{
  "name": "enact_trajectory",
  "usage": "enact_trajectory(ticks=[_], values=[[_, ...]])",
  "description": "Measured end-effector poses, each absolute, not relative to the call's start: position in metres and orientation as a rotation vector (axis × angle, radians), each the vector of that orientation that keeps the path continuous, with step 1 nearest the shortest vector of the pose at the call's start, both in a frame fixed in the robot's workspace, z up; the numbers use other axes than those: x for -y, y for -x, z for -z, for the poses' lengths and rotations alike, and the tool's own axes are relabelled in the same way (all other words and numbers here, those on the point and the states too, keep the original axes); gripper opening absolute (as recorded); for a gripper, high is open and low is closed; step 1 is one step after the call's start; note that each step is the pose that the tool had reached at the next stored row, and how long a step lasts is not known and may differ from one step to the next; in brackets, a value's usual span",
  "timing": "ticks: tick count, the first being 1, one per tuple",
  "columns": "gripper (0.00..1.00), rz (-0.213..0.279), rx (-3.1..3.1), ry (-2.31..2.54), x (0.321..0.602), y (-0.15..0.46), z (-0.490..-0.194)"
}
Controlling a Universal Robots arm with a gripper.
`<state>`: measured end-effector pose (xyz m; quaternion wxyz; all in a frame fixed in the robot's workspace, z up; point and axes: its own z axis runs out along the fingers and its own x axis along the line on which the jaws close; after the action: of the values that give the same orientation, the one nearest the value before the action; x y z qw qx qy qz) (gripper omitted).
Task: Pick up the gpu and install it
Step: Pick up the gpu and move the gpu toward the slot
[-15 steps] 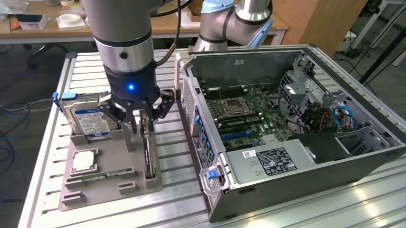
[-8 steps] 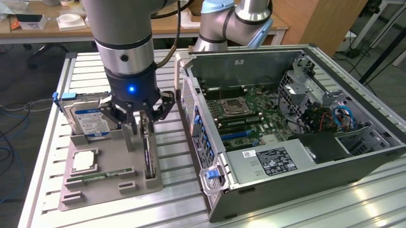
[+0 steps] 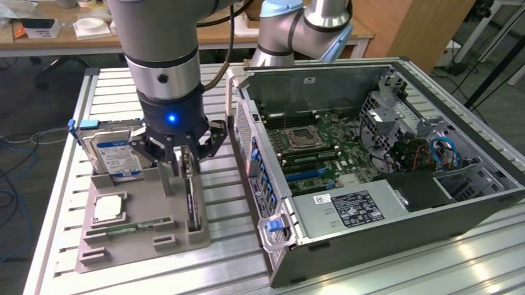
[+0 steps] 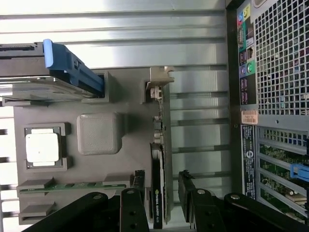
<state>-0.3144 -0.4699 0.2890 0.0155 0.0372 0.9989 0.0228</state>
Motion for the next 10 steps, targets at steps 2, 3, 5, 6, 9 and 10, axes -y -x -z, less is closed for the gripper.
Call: enact_trajectory(ticks=[2,3,5,6,9,10], values=[[0.42,-0.071,-3.108,-0.116,0.4704,0.3137,-0.2886],[0.42,-0.071,-3.108,-0.116,0.4707,0.3133,-0.2883],[0.42,-0.071,-3.107,-0.116,0.4712,0.3125,-0.2877],[0.42,-0.071,-3.108,-0.116,0.4723,0.3112,-0.2863],[0.42,-0.071,-3.108,-0.116,0.4734,0.3109,-0.2839],[0.42,-0.071,-3.107,-0.116,0.4738,0.3108,-0.283]])
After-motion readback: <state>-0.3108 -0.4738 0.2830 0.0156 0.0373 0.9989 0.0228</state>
